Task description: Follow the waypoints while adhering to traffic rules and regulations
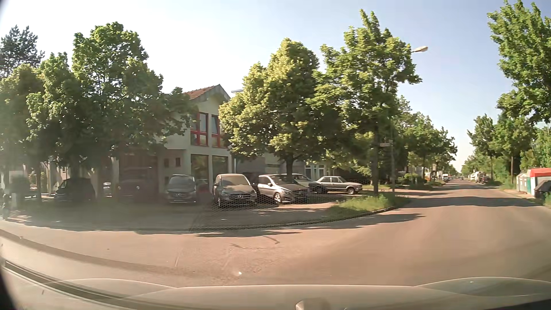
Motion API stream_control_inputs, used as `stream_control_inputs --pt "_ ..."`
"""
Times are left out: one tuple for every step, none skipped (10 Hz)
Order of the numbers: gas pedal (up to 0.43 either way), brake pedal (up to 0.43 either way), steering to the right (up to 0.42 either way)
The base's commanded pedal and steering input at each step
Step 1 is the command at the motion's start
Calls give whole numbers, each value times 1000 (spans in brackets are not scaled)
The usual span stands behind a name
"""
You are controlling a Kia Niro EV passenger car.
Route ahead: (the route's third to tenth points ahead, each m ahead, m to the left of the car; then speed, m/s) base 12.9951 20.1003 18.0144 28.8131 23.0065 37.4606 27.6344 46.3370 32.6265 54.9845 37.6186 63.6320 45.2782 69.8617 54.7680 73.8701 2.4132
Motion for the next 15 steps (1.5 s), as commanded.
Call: stream_control_inputs --pt "98 0 -701" --pt "98 0 -694" --pt "98 0 -683" --pt "98 0 -669" --pt "98 0 -653" --pt "98 0 -640" --pt "98 0 -631" --pt "87 0 -606" --pt "87 0 -573" --pt "87 0 -528" --pt "79 0 -494" --pt "0 0 -470" --pt "0 0 -454" --pt "0 0 -436" --pt "0 0 -421"
